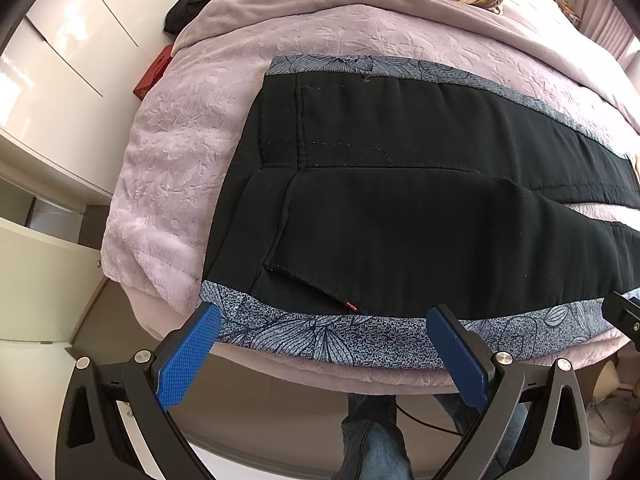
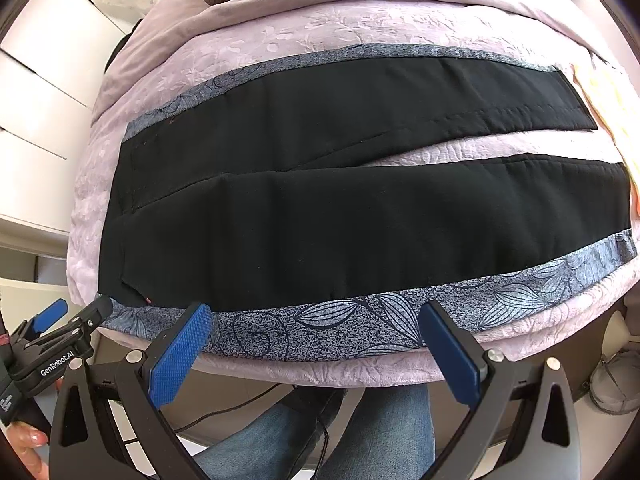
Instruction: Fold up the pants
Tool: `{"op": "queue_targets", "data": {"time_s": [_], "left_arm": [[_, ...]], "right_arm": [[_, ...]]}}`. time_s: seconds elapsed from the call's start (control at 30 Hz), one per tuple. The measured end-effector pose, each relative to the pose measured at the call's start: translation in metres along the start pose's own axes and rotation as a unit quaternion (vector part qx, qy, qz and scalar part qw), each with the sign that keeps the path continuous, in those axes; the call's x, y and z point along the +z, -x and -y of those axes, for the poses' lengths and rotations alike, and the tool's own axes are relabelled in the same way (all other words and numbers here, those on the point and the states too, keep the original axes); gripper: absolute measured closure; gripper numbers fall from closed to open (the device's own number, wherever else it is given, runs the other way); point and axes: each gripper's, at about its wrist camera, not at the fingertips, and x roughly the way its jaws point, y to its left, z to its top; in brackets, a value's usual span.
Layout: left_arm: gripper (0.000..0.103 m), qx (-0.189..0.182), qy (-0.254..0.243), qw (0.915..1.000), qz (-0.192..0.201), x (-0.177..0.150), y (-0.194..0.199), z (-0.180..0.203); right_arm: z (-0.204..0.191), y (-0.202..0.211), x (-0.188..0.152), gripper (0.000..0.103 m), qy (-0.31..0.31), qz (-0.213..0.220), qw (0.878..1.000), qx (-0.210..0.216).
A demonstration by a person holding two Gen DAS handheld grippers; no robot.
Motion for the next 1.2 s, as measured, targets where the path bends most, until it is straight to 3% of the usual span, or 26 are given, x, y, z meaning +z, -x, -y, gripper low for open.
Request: {"op": "queue_targets", "data": {"time_s": [0.7, 1.2], "left_arm": [[0.000, 0.002, 0.002, 1.0000, -0.006, -0.008, -0.006, -0.002], [0.000, 0.002, 0.013, 0.9996, -0.025, -0.017, -0.033, -0.008]], "right_arm": [[0.000, -0.004, -0.005, 0.000, -0.001, -0.001, 1.000, 0.001], [0.005, -0.024, -0.012, 0.000, 0.000, -0.008, 1.000, 0.014]]}}
